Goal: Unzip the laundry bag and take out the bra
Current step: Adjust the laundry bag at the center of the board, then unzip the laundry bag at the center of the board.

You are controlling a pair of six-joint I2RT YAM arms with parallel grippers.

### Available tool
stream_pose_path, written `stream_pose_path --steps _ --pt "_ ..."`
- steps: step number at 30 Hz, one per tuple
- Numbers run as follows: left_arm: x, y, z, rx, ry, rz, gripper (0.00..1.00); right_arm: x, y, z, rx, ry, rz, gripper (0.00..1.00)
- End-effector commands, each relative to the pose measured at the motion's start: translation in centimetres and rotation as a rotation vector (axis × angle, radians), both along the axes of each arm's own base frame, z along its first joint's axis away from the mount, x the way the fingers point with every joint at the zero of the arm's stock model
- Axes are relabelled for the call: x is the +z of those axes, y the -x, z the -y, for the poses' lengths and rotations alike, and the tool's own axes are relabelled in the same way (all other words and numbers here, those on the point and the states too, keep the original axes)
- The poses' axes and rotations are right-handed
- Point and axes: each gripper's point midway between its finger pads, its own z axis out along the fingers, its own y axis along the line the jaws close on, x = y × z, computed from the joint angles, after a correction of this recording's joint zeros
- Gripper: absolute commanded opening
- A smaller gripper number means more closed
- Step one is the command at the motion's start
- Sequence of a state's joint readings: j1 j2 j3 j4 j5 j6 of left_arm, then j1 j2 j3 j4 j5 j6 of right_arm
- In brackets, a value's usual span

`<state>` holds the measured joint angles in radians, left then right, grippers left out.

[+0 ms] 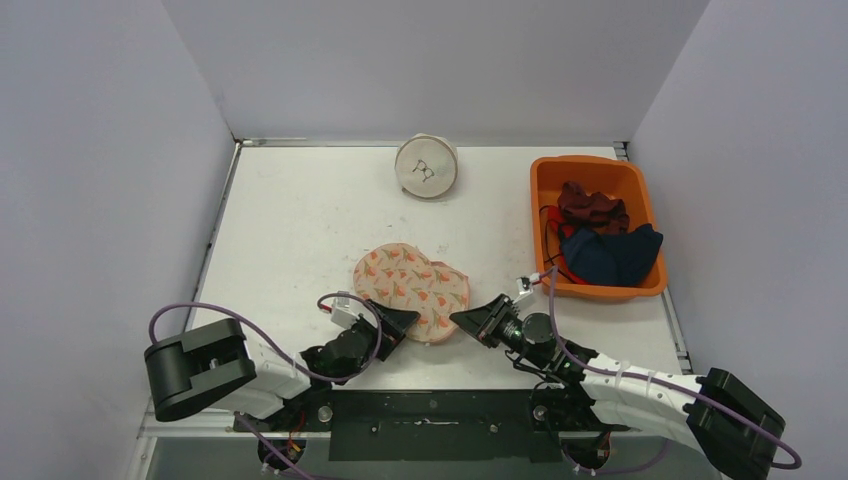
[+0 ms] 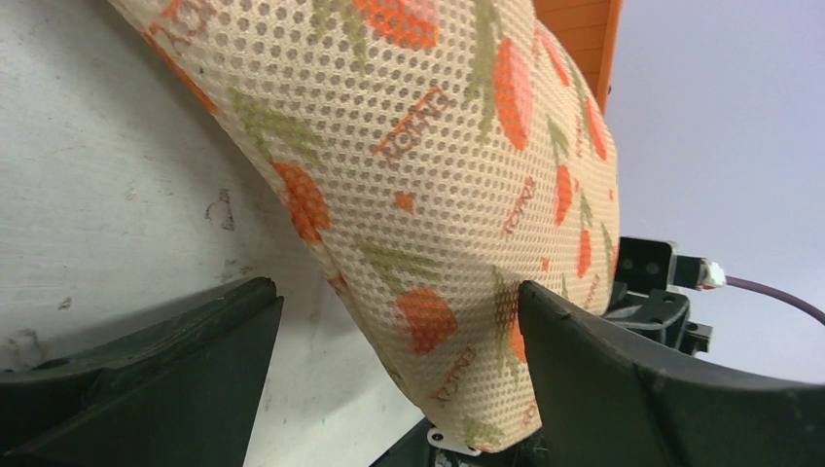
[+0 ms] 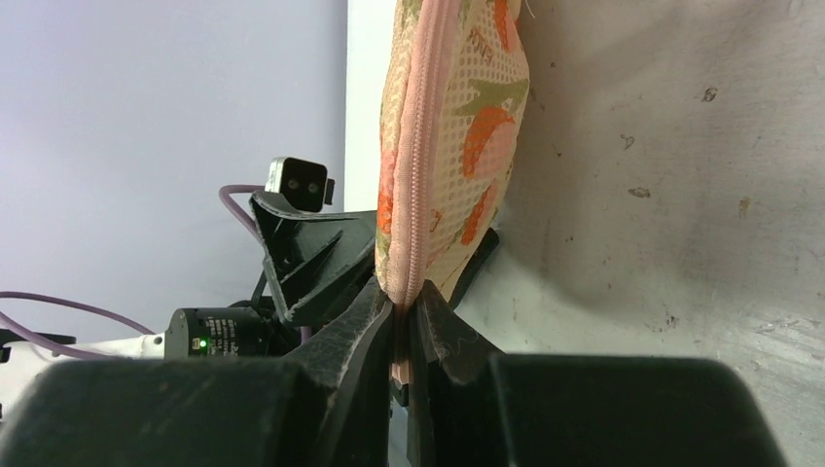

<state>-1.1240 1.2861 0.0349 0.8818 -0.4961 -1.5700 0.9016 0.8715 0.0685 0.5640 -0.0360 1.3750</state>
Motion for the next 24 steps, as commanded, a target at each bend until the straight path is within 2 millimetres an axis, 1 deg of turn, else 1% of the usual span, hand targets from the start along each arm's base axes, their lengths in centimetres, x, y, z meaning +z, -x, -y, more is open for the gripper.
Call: stream_pose_path --steps 1,5,7,11,13,17,21,23,24 --pt "2.3 -0.5 1.7 -0.008 0.109 0.034 0.87 1.8 -0.3 -0.2 -0.016 -0.057 0.043 0.05" --pt "2.5 -0.7 1.7 -0.001 0.134 0.053 0.69 1.4 -0.1 0.0 -0.016 -0.039 0.043 0.05" --pt "2.6 -0.8 1.8 0.001 0.138 0.056 0.67 1.0 0.0 0.1 -0.011 -0.013 0.041 0.05" --pt "2.6 -1.0 2.4 -0.006 0.124 0.058 0.67 0.6 0.2 0.2 -0.007 -0.007 0.035 0.05" --pt "2.7 -1.1 2.5 -0.007 0.12 0.065 0.62 0.3 0.3 0.2 -0.005 -0.003 0.032 0.06" --pt "2.8 -1.2 2.4 -0.003 0.111 0.075 0.43 0.0 0.5 0.3 -0.001 0.009 0.029 0.07" --pt "2.5 -1.2 2.3 -0.001 0.093 0.066 0.28 -0.3 0.6 0.3 0.004 0.021 0.03 0.09" --pt "2.3 -1.1 2.3 -0.004 0.08 0.059 0.19 -0.5 0.7 0.4 0.011 0.035 0.031 0.13" --pt "2.3 -1.1 2.3 -0.006 0.074 0.056 0.16 -0.6 0.6 0.5 0.001 0.048 0.034 0.18"
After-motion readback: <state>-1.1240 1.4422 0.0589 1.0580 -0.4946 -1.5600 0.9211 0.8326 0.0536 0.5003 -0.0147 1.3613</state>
